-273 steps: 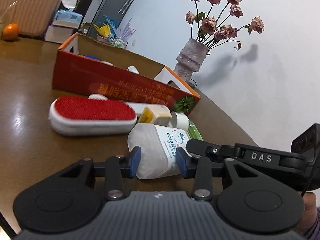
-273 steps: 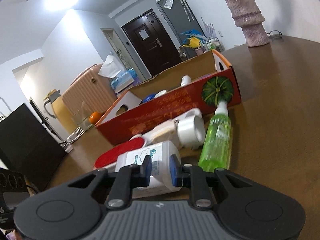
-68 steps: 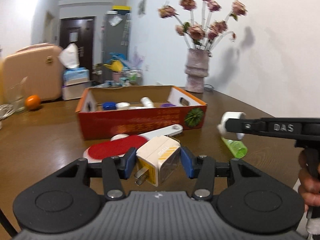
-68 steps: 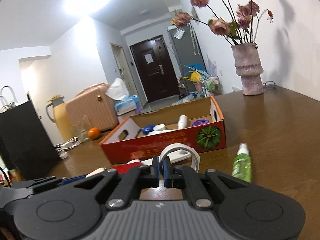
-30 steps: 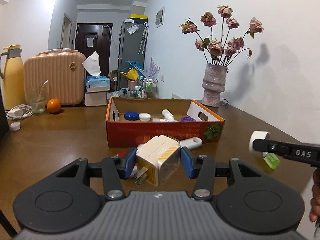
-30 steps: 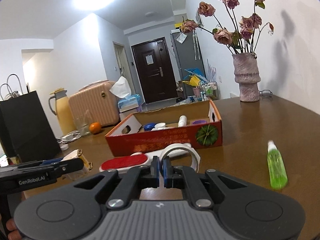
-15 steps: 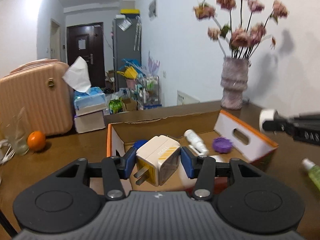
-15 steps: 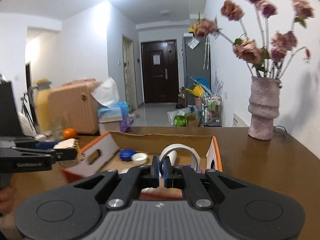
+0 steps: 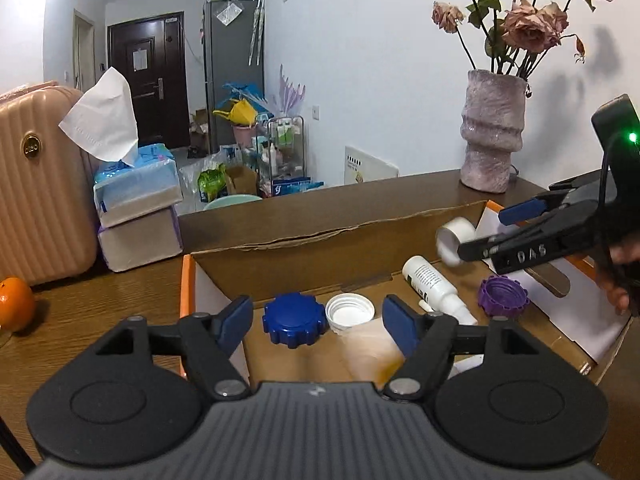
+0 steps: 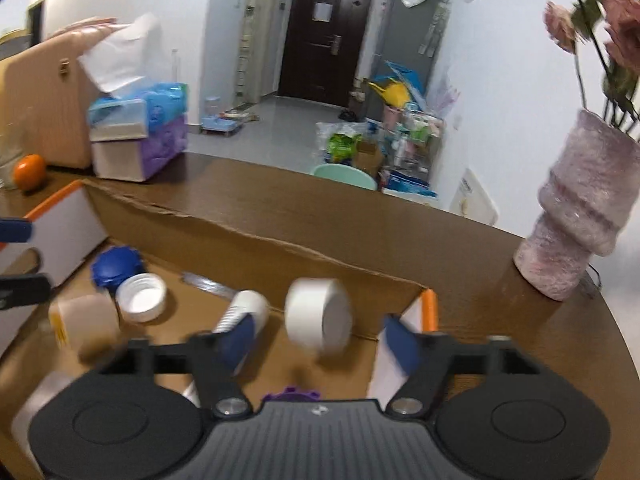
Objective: Organize rigid objects
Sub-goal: 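Carry the plug and tape roll into the box and open both tools, then withdraw both tools from the box toward the lint brush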
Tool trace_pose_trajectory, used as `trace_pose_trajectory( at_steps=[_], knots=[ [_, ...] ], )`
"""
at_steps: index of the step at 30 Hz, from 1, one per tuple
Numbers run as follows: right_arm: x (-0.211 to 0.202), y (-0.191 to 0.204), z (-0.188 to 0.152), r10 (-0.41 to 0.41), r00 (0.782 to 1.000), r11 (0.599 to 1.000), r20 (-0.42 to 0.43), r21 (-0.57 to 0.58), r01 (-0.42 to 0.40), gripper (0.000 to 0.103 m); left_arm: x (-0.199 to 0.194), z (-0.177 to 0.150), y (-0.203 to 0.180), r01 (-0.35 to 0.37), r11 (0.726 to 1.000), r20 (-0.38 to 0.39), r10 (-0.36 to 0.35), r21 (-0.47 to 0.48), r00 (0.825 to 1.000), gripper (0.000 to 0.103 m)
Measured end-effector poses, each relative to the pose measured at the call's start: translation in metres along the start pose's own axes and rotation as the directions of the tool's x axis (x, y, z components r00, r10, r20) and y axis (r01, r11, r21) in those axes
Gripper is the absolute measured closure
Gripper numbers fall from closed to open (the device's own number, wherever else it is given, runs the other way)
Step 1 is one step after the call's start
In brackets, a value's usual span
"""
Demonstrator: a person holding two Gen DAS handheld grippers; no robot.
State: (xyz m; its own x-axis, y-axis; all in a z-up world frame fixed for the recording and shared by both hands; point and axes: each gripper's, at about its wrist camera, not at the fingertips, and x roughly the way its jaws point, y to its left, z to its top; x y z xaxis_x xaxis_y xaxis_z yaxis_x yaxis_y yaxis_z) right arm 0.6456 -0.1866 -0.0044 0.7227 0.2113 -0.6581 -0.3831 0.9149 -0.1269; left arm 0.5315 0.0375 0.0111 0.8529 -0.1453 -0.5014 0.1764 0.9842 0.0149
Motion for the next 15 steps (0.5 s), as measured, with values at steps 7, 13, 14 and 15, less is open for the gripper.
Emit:
trace_pose_trajectory(
  at_steps=[7, 13, 14, 15],
  knots=[
    [-0.002, -0.005, 0.001, -0.015, 0.999, 0.999, 0.044, 0.034, 0.013, 0.023, -0.005, 0.007, 0.007, 0.000, 0.999, -0.001, 0.000, -0.038, 1.000, 0.029],
    [-0.037, 0.002, 0.008, -0.019, 0.997, 1.000, 0.073, 0.016, 0.018, 0.023, -0.046, 0.022, 0.010, -0.025, 0.999, 0.042, 0.027, -0.044, 0.999, 0.023],
    [-0.047, 0.004, 0.009, -0.024, 0.996, 1.000, 0.083, 0.009, 0.024, 0.023, -0.056, 0.026, 0.010, -0.026, 0.999, 0.051, 0.028, -0.046, 0.998, 0.022],
    [-0.059, 0.005, 0.012, -0.027, 0.995, 1.000, 0.095, 0.003, 0.027, 0.021, -0.066, 0.029, 0.008, -0.026, 0.999, 0.059, 0.029, -0.048, 0.998, 0.022]
  ],
)
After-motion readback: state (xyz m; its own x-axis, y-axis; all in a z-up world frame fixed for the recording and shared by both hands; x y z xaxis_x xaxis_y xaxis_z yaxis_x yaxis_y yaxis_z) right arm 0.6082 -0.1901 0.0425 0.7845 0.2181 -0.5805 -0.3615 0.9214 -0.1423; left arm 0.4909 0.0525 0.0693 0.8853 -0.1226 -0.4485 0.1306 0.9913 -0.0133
